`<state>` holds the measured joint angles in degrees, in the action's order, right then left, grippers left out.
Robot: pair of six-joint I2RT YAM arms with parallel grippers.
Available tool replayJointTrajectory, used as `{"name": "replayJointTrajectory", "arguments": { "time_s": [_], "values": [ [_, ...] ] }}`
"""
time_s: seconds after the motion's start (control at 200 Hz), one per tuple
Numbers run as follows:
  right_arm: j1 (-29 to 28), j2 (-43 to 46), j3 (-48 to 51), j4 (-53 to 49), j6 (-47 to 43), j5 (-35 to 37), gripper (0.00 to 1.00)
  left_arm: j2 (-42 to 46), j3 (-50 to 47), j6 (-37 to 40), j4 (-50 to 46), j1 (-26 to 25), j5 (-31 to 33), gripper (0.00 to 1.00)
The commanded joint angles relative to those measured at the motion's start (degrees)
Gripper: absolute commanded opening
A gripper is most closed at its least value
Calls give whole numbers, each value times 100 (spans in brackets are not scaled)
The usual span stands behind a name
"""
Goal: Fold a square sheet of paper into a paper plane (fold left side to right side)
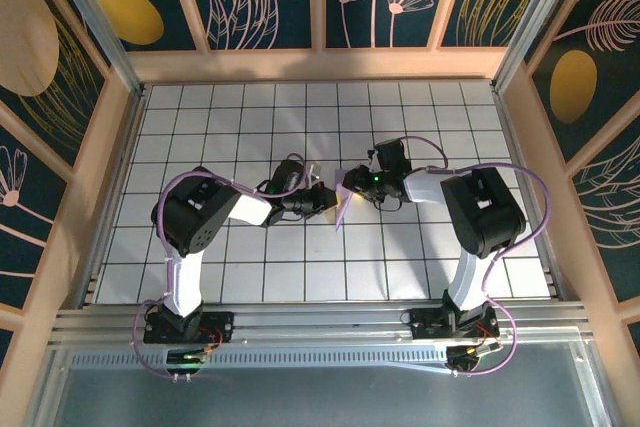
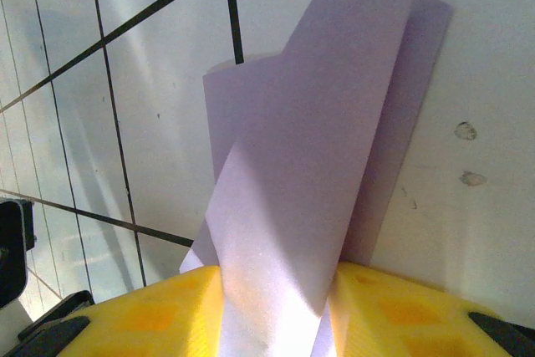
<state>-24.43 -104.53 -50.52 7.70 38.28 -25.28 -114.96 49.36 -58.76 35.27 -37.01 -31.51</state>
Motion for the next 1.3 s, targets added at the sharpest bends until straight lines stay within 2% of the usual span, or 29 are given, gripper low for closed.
{"name": "replayJointTrajectory", "arguments": {
  "time_s": [0.0,0.526,1.296],
  "values": [
    [-70,-199,-1,-356,-190,436,39,-148,149,83,-244,51,114,3],
    [-71,-43,-7,-319,-181,427,40,-220,229,122,-910,47,351,0],
    [-1,259,139,-138,-36,291,42,-277,194,54,-1115,-7,460,0]
  ]
}}
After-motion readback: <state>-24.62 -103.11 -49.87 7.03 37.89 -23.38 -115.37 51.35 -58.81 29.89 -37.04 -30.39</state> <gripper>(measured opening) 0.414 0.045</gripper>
